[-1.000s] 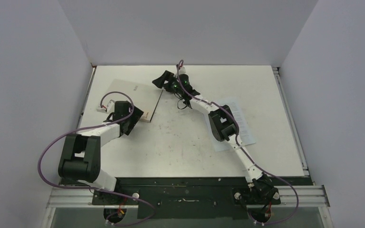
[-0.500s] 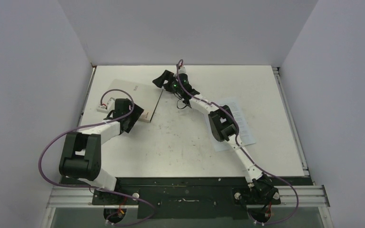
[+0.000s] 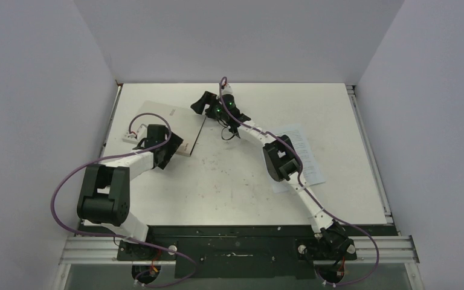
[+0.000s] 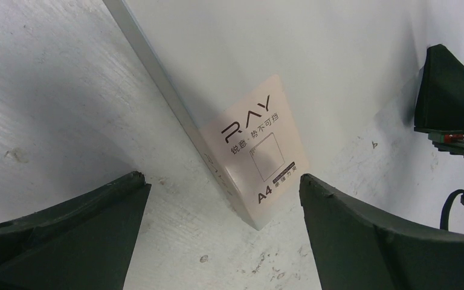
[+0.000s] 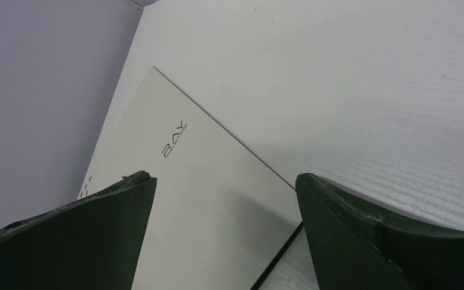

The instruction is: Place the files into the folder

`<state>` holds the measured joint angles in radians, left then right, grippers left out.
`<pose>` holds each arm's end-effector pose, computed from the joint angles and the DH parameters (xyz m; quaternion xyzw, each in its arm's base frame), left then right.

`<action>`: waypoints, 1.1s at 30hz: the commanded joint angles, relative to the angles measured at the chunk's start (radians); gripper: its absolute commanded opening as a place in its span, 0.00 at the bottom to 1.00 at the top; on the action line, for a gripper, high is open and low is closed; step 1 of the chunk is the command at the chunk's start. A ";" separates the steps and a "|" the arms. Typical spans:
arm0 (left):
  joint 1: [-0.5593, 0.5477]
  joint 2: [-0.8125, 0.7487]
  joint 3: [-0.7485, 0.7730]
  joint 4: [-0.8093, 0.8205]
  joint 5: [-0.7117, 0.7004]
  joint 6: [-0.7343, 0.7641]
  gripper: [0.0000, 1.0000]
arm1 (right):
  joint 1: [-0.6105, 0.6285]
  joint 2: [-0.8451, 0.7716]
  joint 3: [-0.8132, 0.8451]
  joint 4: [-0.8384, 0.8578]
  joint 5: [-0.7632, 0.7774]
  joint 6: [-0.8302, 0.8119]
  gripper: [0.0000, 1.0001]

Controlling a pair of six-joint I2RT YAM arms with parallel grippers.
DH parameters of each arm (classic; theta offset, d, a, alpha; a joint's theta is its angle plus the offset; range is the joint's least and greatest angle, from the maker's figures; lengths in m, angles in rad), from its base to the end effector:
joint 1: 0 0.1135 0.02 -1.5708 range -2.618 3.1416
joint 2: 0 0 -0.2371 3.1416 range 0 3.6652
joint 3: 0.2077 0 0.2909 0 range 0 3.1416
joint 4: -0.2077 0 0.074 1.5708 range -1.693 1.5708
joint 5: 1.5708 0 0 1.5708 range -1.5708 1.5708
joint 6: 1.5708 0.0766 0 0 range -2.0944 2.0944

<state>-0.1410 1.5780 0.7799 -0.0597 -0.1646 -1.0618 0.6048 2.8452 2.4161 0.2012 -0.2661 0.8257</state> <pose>0.3594 -0.0383 0.0755 -0.4407 0.8240 -0.1333 0.3304 0.5435 0.4002 0.0855 0.0035 0.7804 0.4828 0.3974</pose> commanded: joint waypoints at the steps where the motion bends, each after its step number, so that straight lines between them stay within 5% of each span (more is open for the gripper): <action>1: 0.007 0.012 0.046 -0.005 -0.029 0.009 0.96 | 0.019 -0.017 -0.046 -0.062 -0.007 -0.026 0.90; 16: 0.008 -0.023 0.030 -0.042 -0.086 0.036 0.96 | 0.050 -0.248 -0.505 0.141 -0.076 -0.033 0.93; 33: 0.028 -0.188 -0.075 -0.178 -0.211 0.042 0.96 | 0.156 -0.437 -0.823 0.236 -0.084 -0.078 0.96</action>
<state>-0.1230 1.4376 0.7139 -0.2134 -0.3416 -1.0359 0.7124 2.4580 1.6791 0.4942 -0.3305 0.7708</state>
